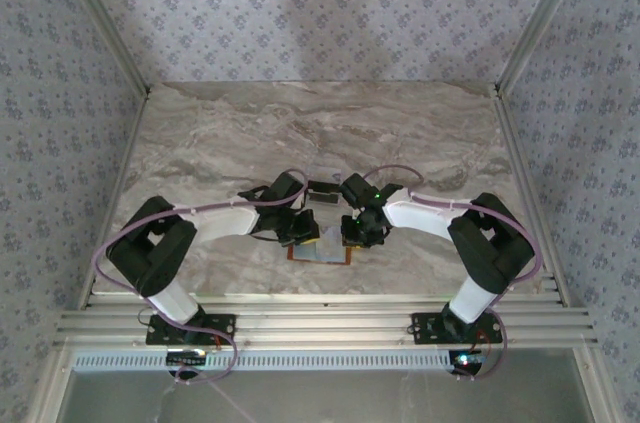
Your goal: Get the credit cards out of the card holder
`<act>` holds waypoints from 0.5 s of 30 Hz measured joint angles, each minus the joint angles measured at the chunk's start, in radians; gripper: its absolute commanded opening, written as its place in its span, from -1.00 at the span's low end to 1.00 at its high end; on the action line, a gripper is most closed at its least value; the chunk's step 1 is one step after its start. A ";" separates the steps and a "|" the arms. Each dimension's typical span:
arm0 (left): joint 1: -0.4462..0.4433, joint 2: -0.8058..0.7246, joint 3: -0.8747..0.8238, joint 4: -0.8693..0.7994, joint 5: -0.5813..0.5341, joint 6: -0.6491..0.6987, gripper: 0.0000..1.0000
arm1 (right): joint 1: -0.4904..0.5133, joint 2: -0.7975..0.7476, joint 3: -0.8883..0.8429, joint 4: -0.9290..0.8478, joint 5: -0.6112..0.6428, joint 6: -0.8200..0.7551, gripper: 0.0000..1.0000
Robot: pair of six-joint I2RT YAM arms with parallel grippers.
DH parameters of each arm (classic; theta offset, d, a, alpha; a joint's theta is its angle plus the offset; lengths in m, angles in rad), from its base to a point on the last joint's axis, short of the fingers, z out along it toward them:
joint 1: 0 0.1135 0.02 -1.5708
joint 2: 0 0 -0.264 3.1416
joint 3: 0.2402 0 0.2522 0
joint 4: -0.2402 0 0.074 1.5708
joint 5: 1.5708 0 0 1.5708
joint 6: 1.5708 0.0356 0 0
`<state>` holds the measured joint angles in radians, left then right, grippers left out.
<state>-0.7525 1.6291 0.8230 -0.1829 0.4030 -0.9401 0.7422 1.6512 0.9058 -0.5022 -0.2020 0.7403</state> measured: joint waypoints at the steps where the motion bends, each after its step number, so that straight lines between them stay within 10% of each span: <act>1: 0.000 -0.001 0.000 -0.001 0.000 0.002 -0.83 | 0.000 -0.001 0.000 0.000 0.000 0.000 -0.66; 15: 0.000 0.020 -0.003 0.027 0.013 0.007 -0.84 | 0.018 -0.028 0.000 0.005 0.003 0.016 -0.12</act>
<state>-0.7528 1.6493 0.8204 -0.1555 0.4164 -0.9333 0.7605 1.6234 0.9054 -0.4976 -0.1986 0.7559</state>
